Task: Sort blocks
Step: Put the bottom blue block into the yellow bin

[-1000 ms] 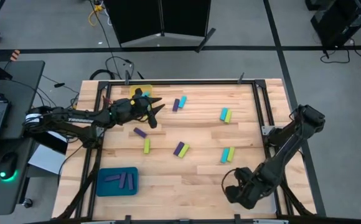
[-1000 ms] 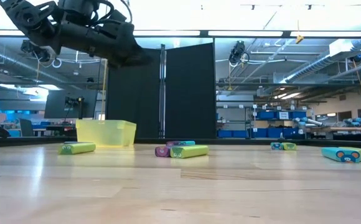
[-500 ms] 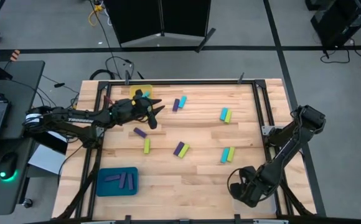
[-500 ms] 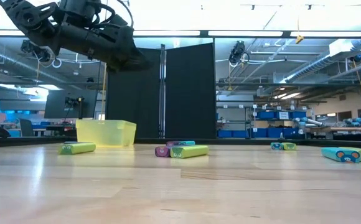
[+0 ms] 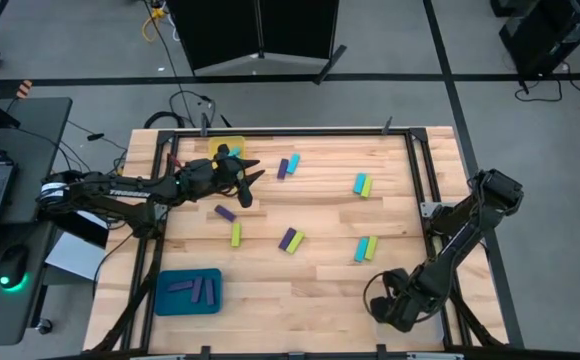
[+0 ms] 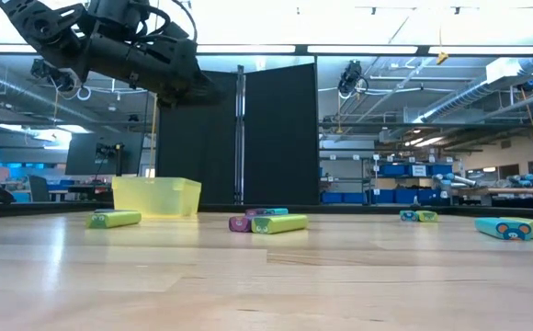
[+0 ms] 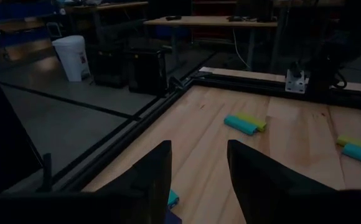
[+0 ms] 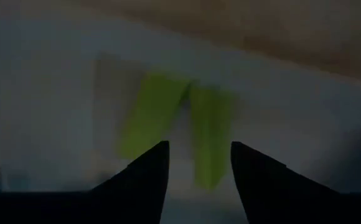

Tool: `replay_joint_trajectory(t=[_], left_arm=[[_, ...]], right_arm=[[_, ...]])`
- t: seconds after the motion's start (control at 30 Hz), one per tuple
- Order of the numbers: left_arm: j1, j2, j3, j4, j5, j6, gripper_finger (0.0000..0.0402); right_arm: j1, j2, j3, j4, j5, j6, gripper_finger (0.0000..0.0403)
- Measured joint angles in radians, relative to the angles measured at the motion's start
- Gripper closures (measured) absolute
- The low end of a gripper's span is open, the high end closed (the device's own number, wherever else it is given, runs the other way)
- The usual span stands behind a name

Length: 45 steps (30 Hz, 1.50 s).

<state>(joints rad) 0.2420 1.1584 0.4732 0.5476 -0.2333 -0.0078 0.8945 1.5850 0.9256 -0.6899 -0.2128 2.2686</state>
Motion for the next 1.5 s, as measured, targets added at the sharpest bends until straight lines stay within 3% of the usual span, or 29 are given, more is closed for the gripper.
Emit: replay_joint_trajectory(t=[0.17,0.3,0.43,0.6,0.67,0.73,0.9,1.03,1.27,1.5], left_arm=[[0.0,0.0,0.0,0.004,0.0,0.001,0.0239],[0.0,0.0,0.0,0.007,0.0,0.005,0.0239],[0.0,0.0,0.0,0.005,0.0,0.027,0.0239],[0.0,0.007,0.0,0.003,0.0,0.022,0.0239],[0.0,0.015,0.0,0.0,0.013,0.009,0.0239],[-0.001,0.03,0.0,0.013,0.023,0.001,0.0239],[-0.002,0.063,0.0,0.012,0.027,0.001,0.0239],[-0.002,0.066,0.0,0.003,0.027,0.0,0.0239],[-0.002,0.066,0.0,-0.001,0.027,-0.001,0.0239],[-0.002,0.066,0.0,0.0,0.028,0.0,0.0239]], right_arm=[[-0.024,-0.001,0.099,-0.131,-0.083,-0.132,0.0204],[-0.064,-0.001,0.227,-0.336,-0.123,-0.286,0.0213],[-0.147,-0.002,0.329,-0.538,-0.097,-0.502,0.0257],[-0.317,-0.002,0.34,-0.652,0.024,-0.902,0.0356],[-0.398,-0.002,0.324,-0.639,0.108,-1.088,0.0389],[-0.485,-0.002,0.297,-0.597,0.164,-1.274,0.0389],[-0.676,-0.001,0.188,-0.418,0.198,-1.664,0.0391],[-0.757,-0.001,0.131,-0.341,0.198,-1.926,0.0394],[-0.812,-0.001,0.047,-0.28,0.17,-2.175,0.0395],[-0.814,0.0,-0.009,-0.219,0.114,-2.269,0.0395]])
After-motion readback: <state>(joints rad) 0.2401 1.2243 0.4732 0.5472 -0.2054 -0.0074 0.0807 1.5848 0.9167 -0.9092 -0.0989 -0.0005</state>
